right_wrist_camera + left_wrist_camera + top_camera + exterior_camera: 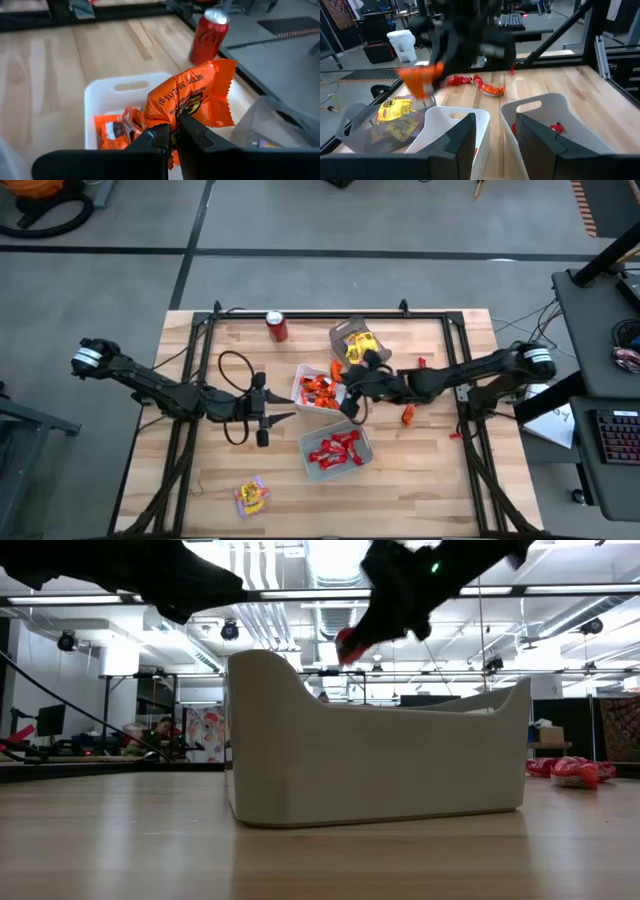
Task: Sort candy
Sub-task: Put the orange chocolate pack into the white bin, then put the yellow candy pack into the black bin
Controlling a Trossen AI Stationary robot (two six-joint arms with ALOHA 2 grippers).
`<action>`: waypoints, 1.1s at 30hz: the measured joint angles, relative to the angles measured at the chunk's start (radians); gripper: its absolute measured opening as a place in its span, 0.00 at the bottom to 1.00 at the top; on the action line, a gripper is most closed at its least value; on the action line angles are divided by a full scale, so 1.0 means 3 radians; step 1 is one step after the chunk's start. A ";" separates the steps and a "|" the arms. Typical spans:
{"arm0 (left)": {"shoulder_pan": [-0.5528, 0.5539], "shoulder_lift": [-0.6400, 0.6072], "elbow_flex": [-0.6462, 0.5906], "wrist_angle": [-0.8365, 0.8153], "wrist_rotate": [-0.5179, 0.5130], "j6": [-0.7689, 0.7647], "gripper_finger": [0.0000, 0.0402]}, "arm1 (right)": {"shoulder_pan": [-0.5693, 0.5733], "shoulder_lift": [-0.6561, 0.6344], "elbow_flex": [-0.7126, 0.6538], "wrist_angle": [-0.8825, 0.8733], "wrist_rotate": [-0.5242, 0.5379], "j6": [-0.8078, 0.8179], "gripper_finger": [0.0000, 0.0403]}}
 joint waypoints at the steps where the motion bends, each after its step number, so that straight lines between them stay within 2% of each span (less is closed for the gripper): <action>1: -0.0005 -0.0027 0.0000 -0.0021 0.0003 -0.0001 0.31 | -0.0020 0.0073 0.0009 0.0011 0.0000 0.0015 0.03; 7: -0.0023 -0.0184 0.0001 -0.0083 0.0008 -0.0012 0.31 | -0.0117 0.0373 0.0061 0.0005 -0.0001 0.0179 0.07; 15: -0.0035 -0.0236 0.0001 -0.0093 0.0020 -0.0100 0.31 | -0.0132 0.0465 0.0066 -0.0014 -0.0005 0.0263 0.28; 20: -0.0042 -0.0227 0.0002 -0.0210 0.0190 -0.0312 0.31 | -0.0119 0.0343 0.0066 -0.0083 -0.0046 0.0262 0.38; 27: -0.0056 -0.0207 0.0001 -0.0720 0.0925 -0.0947 0.31 | 0.0015 0.0078 0.0066 -0.0149 -0.0063 0.0257 0.44; 33: -0.0261 -0.0141 0.0003 -0.1274 0.0994 -0.1715 0.27 | 0.0115 -0.0006 0.0064 -0.0150 -0.0063 0.0224 0.44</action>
